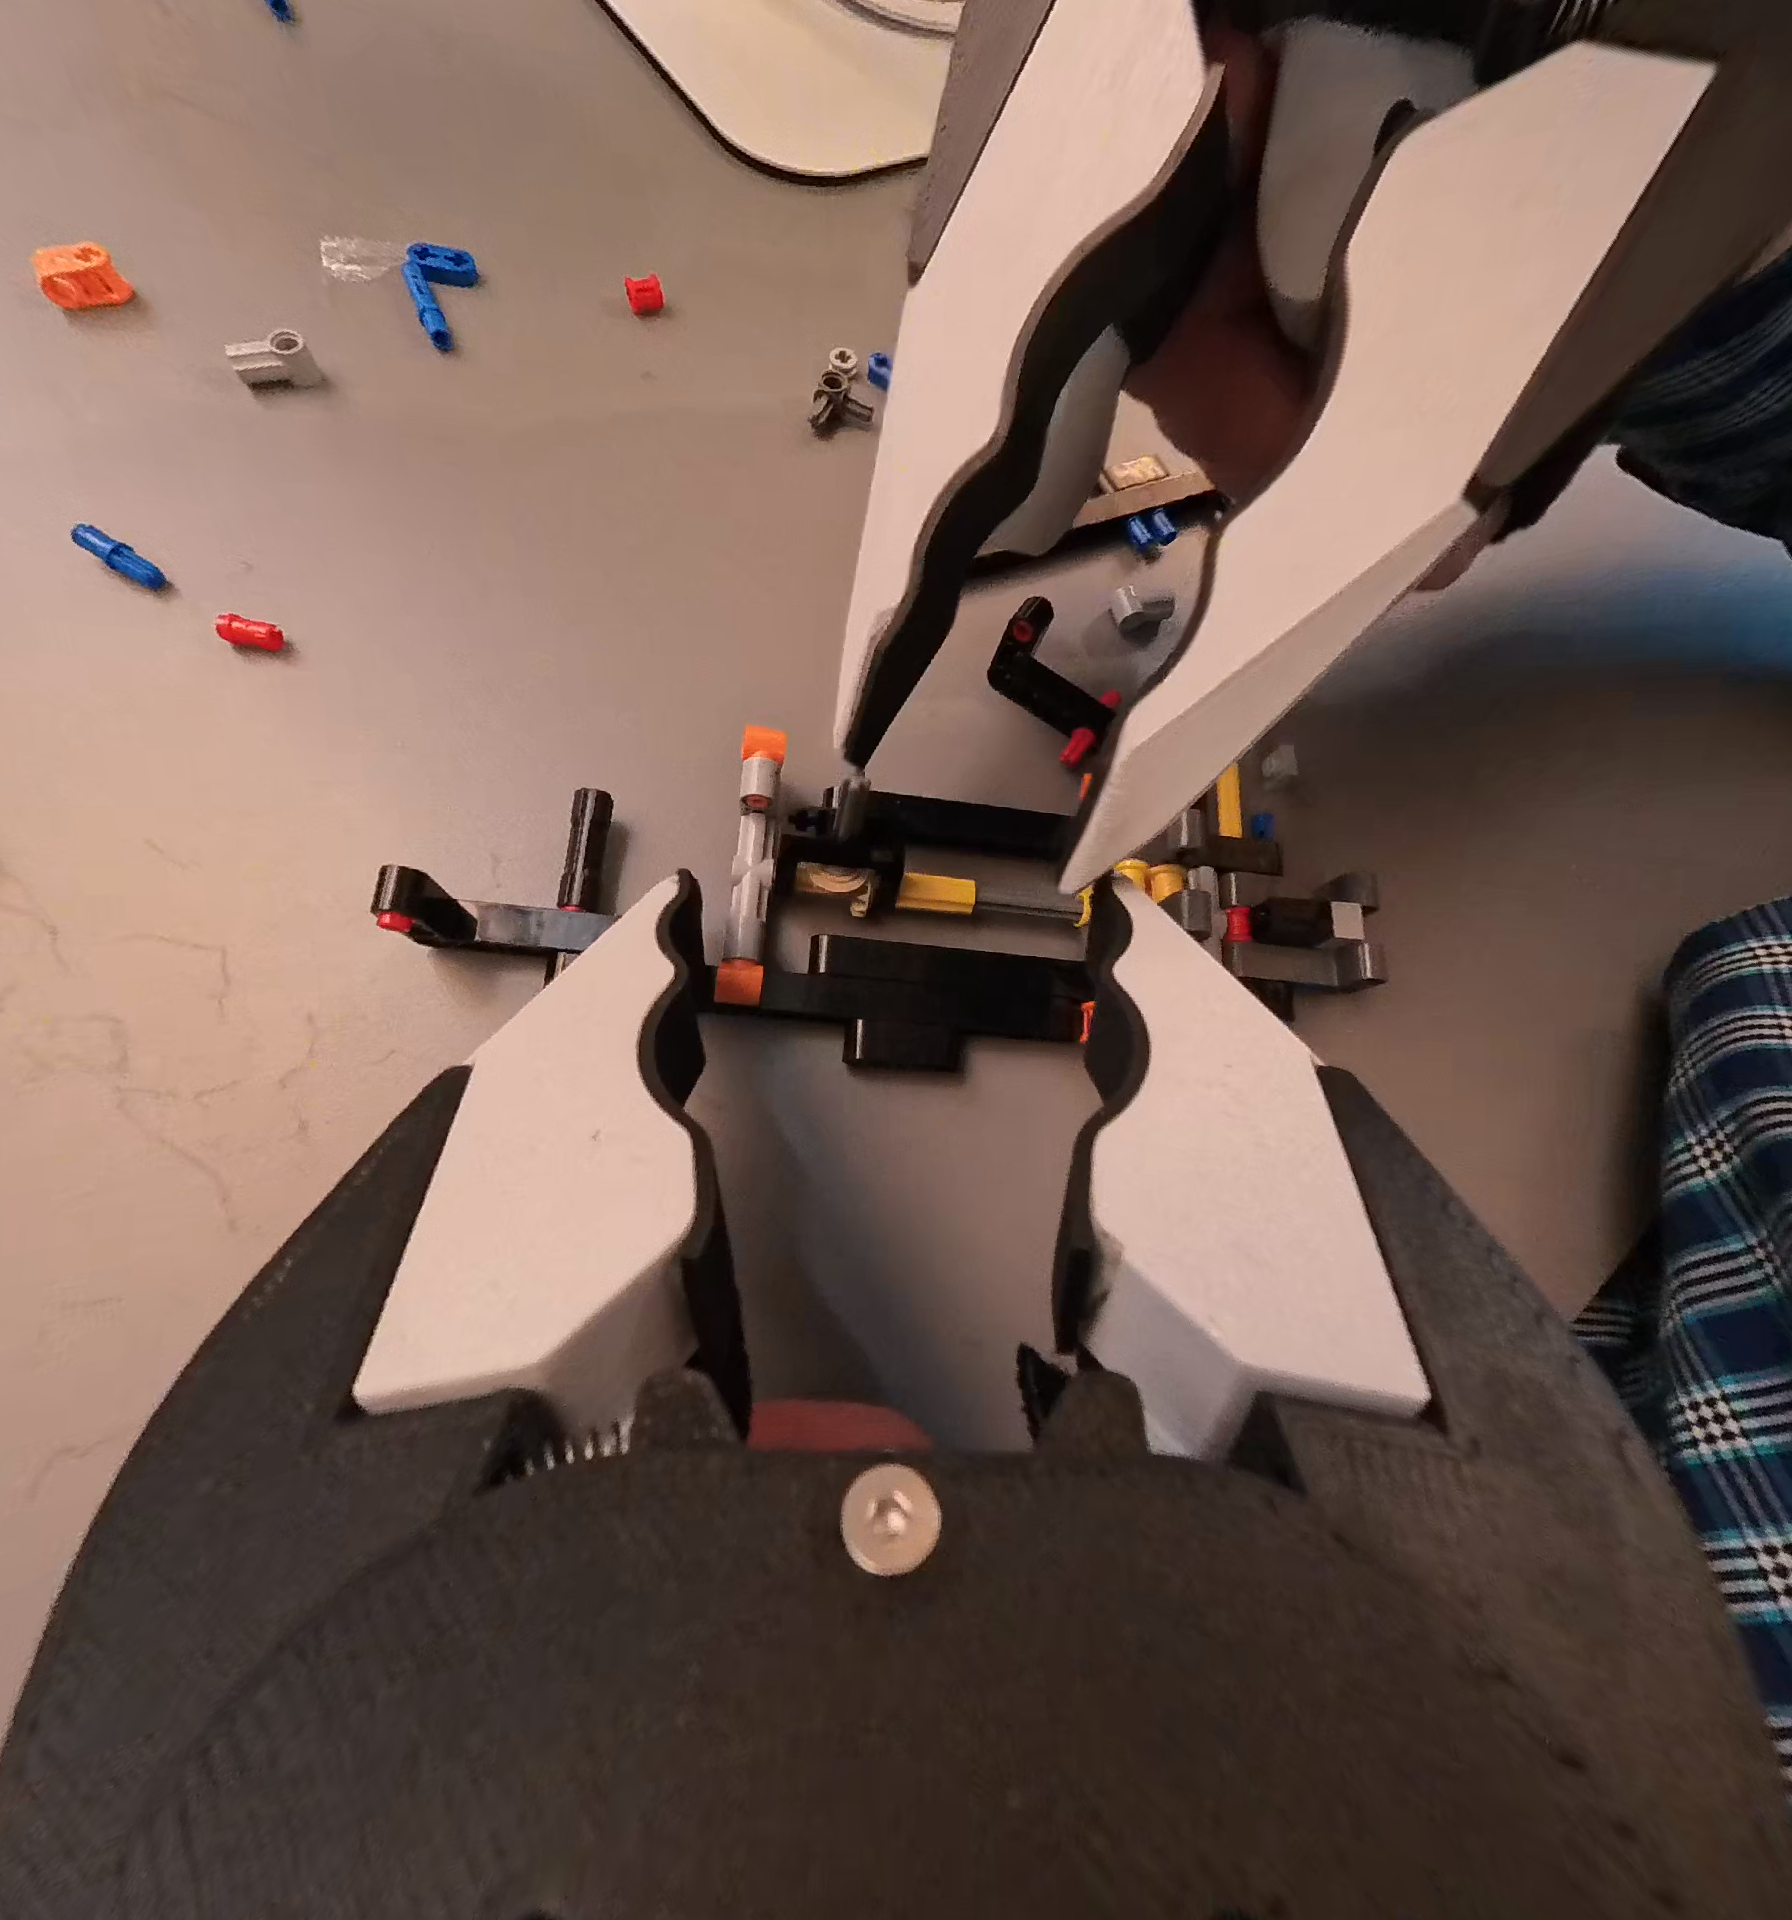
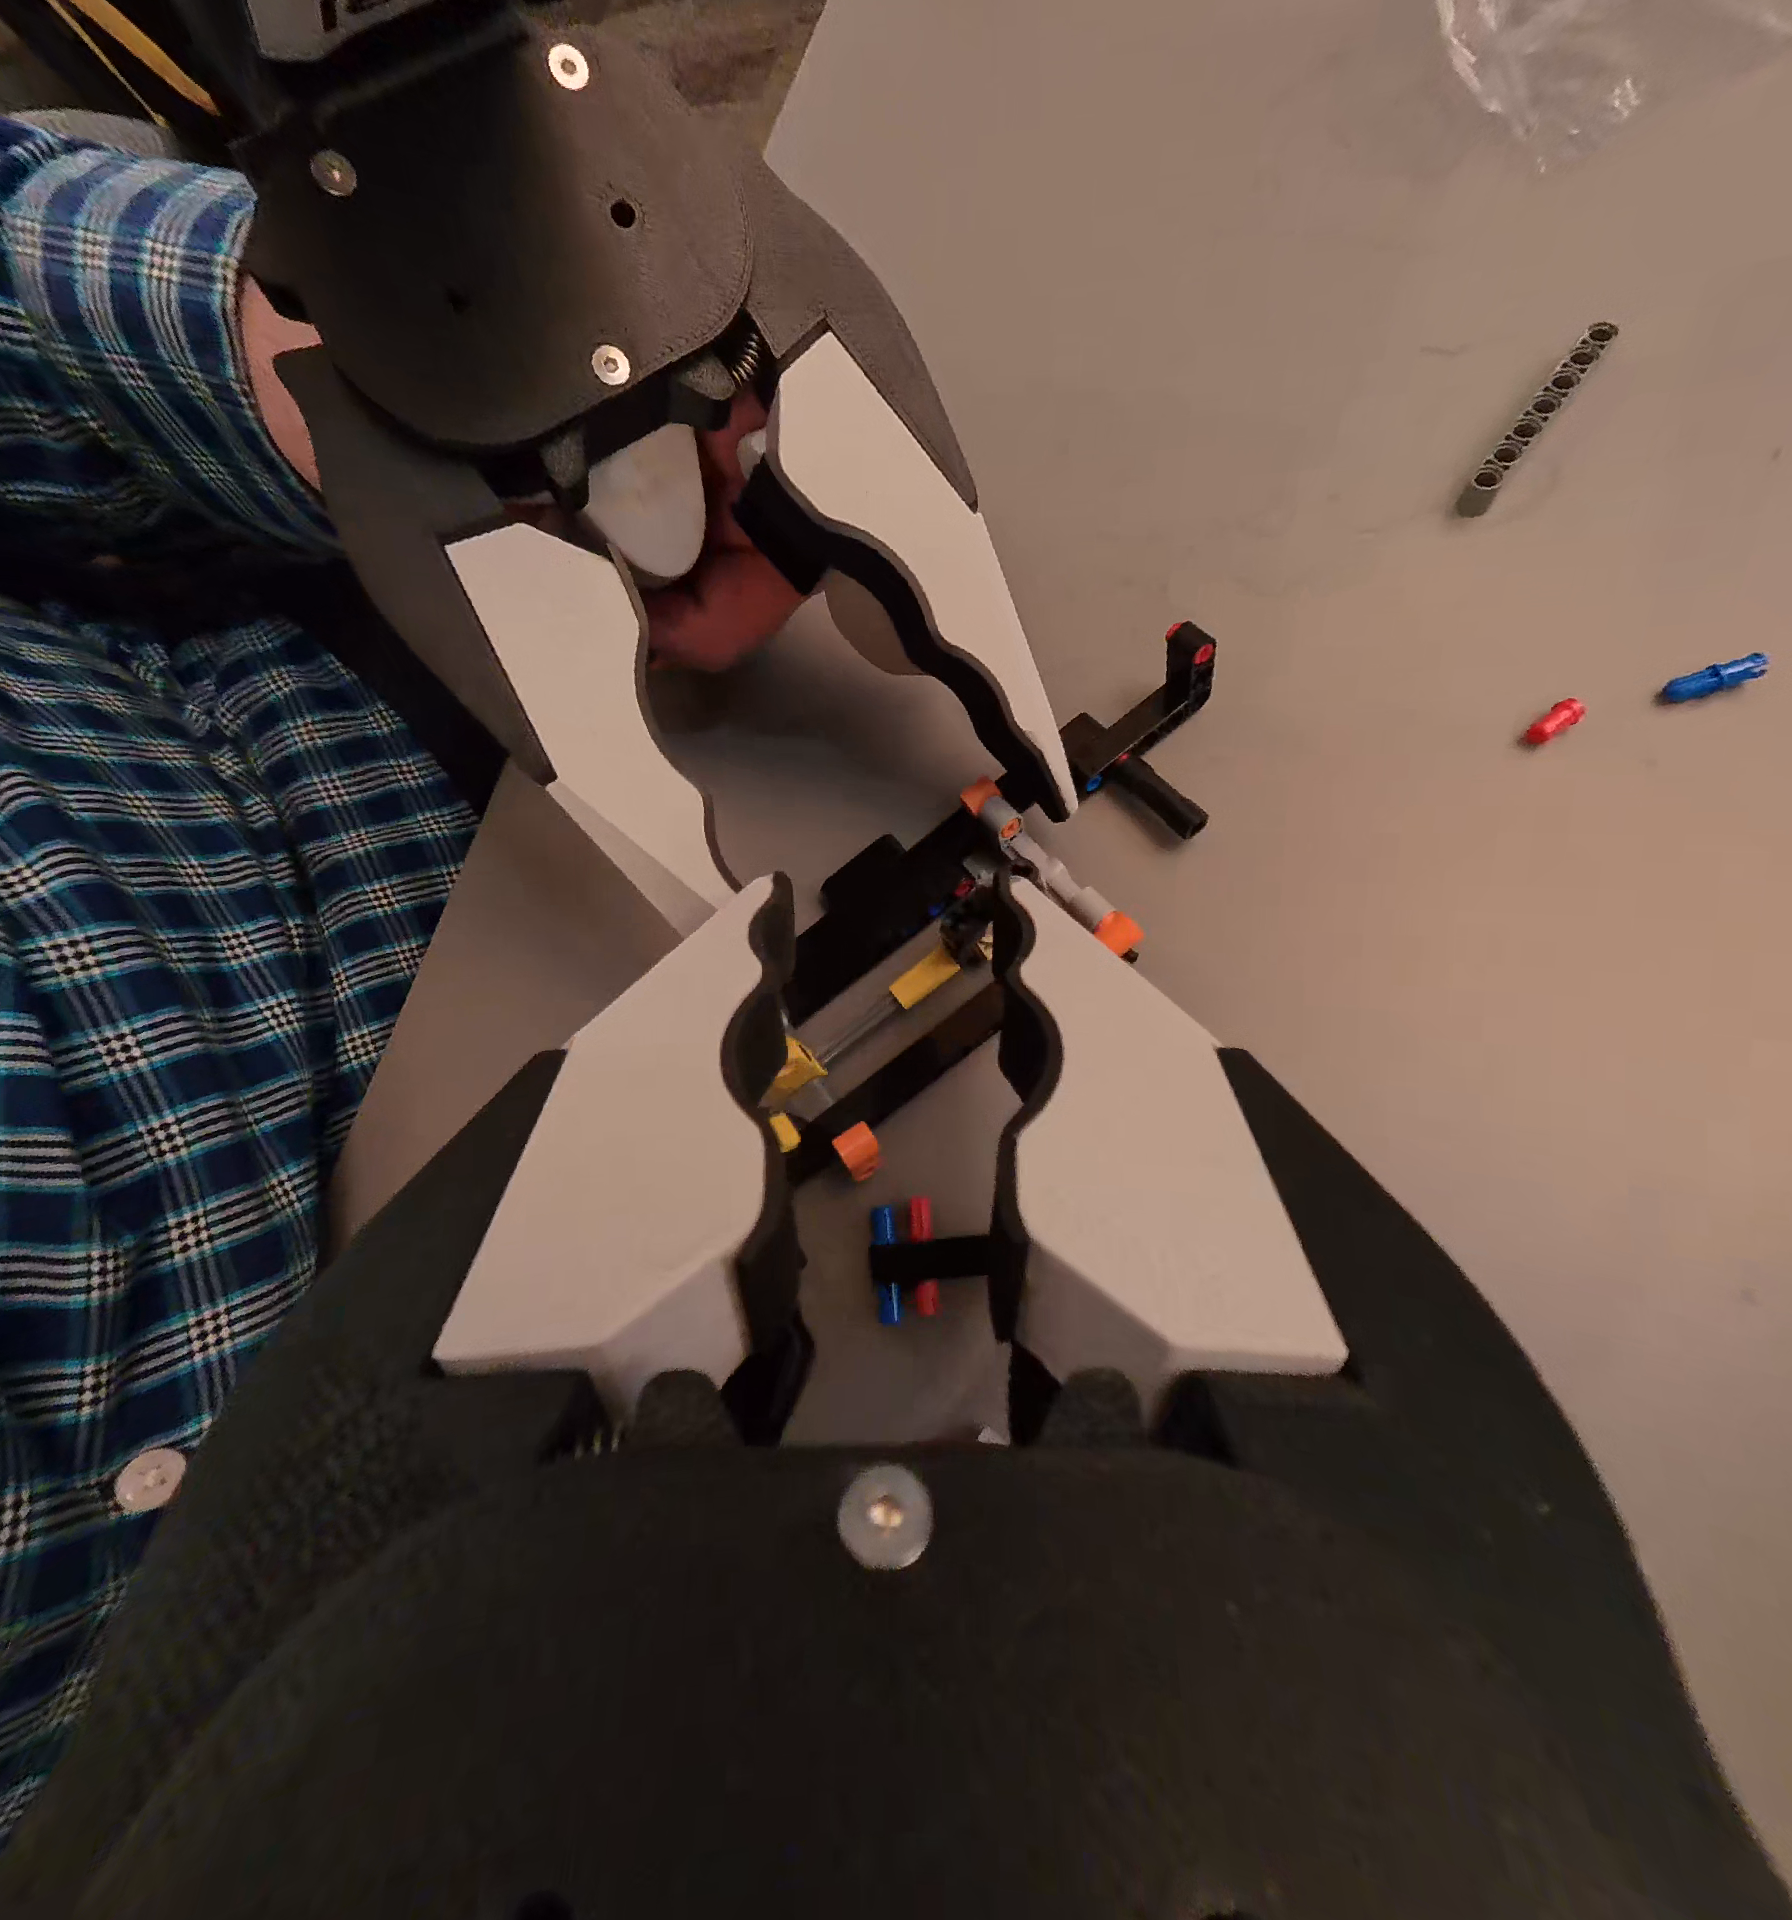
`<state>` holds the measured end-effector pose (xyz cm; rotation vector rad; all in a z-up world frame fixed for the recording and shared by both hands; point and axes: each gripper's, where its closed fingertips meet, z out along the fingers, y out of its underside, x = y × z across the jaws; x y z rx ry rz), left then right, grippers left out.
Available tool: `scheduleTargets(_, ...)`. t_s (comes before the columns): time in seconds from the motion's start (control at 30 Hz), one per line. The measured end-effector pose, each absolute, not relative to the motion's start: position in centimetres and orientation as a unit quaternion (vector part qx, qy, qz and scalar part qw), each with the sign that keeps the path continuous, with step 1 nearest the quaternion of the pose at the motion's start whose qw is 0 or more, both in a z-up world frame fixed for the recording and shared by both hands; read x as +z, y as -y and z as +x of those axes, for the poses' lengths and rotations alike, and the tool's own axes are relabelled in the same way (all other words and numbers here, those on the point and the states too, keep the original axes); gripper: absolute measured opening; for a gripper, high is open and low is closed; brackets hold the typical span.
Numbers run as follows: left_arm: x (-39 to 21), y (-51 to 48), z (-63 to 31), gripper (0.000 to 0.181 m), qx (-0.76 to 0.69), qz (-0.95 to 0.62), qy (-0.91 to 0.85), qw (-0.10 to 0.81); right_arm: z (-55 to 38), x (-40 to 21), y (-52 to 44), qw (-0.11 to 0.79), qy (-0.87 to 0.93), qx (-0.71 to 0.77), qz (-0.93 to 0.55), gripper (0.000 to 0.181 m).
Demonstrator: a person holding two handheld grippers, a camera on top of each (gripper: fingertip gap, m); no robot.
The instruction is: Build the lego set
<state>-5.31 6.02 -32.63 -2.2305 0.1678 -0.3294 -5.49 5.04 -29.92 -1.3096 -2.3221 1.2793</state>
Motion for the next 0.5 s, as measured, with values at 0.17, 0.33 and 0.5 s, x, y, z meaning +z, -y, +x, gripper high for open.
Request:
scheduleTargets(0.17,-32.9,-5.9,-5.2,0.07,-0.121,-0.897,-0.077,0.419,-5.3,-29.7,-5.7,0.102,0.78,0.425,-0.447,0.036)
scheduleTargets(0.33,-32.9,-5.9,-5.2,0.07,-0.124,-0.896,-0.076,0.42,-4.5,-28.9,-8.6,0.126,0.762,0.418,-0.478,0.036)
scheduleTargets(0.5,-32.9,-5.9,-5.2,0.068,-0.122,-0.896,-0.077,0.42,-2.4,-29.8,-14.6,0.164,0.747,0.331,-0.552,0.021)
